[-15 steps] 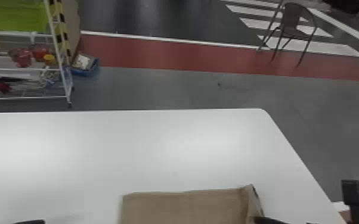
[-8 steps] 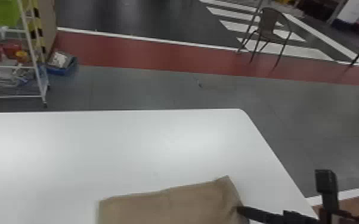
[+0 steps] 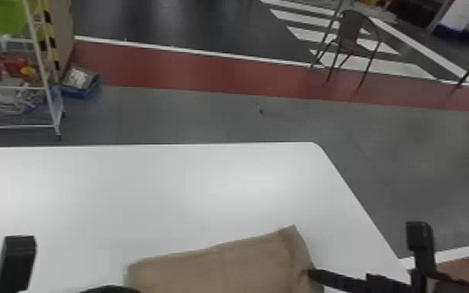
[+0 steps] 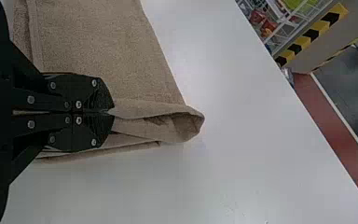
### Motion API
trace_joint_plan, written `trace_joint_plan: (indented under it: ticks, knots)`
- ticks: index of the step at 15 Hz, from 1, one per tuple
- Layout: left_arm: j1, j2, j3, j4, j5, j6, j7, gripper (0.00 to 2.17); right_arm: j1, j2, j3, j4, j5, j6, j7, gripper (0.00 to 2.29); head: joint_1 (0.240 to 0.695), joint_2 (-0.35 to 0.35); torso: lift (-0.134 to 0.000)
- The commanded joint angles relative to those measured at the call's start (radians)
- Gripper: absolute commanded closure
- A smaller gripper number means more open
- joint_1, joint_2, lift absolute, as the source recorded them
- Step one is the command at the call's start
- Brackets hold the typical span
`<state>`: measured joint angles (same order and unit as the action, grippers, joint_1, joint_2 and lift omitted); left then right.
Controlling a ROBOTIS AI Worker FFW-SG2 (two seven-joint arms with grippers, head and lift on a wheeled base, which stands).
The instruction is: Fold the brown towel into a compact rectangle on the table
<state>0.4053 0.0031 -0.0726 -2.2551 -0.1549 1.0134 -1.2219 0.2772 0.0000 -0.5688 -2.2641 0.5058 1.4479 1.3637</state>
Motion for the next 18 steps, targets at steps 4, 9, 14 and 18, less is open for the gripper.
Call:
trace_joint_plan:
  ticks: [4,9,14,18]
  knots:
    - [-0.054,-0.006,-0.099,0.127,0.012,-0.232,0.071,0.07,0.046,0.001,0.010,-0.020,-0.026,-0.001,0.003,1.18,0.695,-0.350,-0.122]
    - [-0.060,-0.006,-0.081,0.146,0.009,-0.238,0.074,0.07,0.106,0.001,0.107,-0.091,-0.026,-0.019,0.003,1.18,0.695,-0.350,-0.122]
    - [-0.054,-0.006,-0.081,0.163,0.008,-0.275,0.070,0.08,0.108,0.001,0.198,-0.120,0.002,-0.001,0.003,1.18,0.695,-0.350,-0.122]
    - [-0.043,-0.006,-0.148,0.221,0.000,-0.434,0.156,0.08,0.146,0.001,0.188,-0.150,0.000,-0.010,0.003,1.18,0.695,-0.350,-0.122]
